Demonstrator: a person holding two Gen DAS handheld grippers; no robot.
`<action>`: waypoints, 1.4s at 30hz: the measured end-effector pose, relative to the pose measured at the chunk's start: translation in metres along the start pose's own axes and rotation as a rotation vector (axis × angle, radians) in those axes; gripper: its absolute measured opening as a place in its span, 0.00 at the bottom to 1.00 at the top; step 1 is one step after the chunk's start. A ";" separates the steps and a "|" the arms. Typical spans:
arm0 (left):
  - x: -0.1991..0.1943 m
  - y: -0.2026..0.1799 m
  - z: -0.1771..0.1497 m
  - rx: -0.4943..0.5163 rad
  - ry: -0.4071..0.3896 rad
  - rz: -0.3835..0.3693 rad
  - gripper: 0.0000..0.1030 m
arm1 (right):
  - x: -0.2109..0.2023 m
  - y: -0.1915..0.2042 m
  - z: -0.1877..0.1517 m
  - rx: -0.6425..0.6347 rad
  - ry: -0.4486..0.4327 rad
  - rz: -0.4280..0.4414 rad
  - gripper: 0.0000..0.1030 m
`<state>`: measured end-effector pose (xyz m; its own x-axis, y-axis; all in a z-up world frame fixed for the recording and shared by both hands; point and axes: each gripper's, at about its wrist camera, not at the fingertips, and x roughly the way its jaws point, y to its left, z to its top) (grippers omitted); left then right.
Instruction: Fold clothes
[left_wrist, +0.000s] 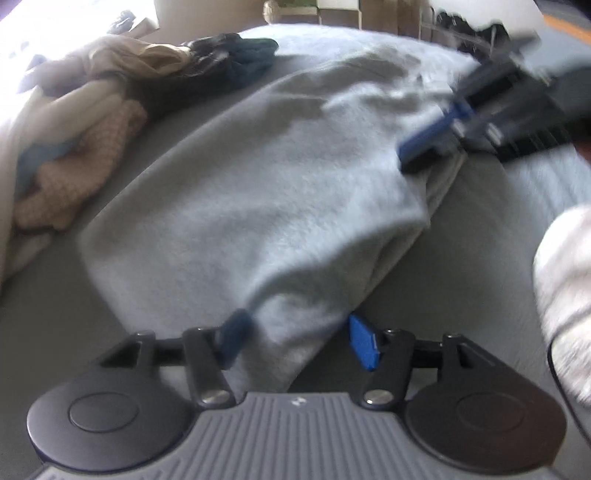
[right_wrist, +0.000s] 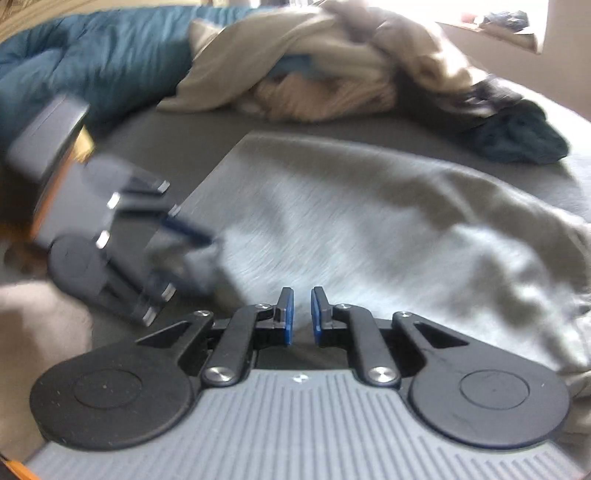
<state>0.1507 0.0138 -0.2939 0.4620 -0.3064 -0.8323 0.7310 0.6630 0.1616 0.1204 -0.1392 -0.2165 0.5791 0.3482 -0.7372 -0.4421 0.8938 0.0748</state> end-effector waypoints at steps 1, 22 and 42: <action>0.001 -0.004 0.000 0.029 0.007 0.013 0.61 | 0.006 -0.003 0.000 -0.017 0.010 -0.028 0.10; -0.037 0.043 -0.005 -0.217 -0.027 -0.080 0.65 | -0.007 -0.018 0.010 0.014 -0.047 0.029 0.31; 0.029 0.199 -0.015 -0.917 -0.072 -0.240 0.52 | 0.100 0.145 0.025 -0.665 0.017 0.050 0.84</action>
<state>0.3019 0.1474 -0.2939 0.4028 -0.5252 -0.7496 0.1458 0.8453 -0.5140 0.1308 0.0322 -0.2625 0.5388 0.3753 -0.7542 -0.7995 0.5100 -0.3174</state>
